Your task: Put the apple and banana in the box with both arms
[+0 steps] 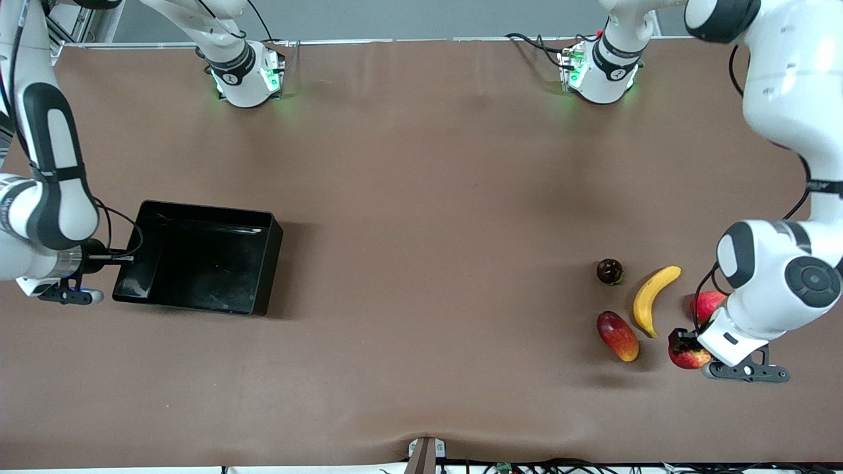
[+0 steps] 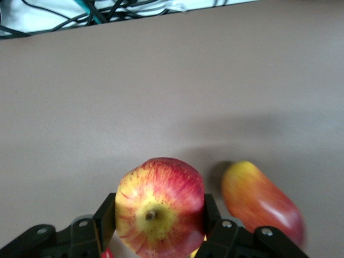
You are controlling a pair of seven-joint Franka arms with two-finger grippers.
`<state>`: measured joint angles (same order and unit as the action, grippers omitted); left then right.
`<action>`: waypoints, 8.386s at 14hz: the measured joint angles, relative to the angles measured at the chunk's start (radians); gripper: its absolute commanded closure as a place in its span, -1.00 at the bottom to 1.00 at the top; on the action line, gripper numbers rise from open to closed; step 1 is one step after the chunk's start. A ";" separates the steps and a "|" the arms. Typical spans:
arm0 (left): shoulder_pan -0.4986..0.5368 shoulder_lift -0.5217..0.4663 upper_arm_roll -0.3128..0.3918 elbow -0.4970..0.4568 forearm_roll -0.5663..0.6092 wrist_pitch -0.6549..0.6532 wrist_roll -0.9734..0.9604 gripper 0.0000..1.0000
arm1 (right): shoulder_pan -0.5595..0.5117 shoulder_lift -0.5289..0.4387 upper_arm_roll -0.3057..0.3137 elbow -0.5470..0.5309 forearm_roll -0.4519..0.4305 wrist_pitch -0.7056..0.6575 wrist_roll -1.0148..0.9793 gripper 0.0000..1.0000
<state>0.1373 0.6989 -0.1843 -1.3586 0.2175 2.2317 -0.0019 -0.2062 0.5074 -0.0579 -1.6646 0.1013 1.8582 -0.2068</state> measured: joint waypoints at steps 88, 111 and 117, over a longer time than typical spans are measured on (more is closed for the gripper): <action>-0.372 -0.062 -0.307 -0.431 0.185 0.028 -0.886 -1.00 | 0.112 -0.446 0.099 0.168 -0.057 -0.299 0.182 -1.00; 0.267 -0.215 -0.334 -0.392 0.131 -0.048 0.166 -1.00 | 0.166 -0.447 0.093 0.220 -0.094 -0.352 0.205 -1.00; 0.375 -0.047 -0.332 -0.407 0.135 0.148 0.517 -0.74 | 0.166 -0.447 0.094 0.214 -0.076 -0.355 0.204 -1.00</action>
<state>0.5125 0.6524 -0.5159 -1.7658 0.3524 2.3793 0.5149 -0.0402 0.0600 0.0361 -1.4503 0.0249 1.5032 -0.0023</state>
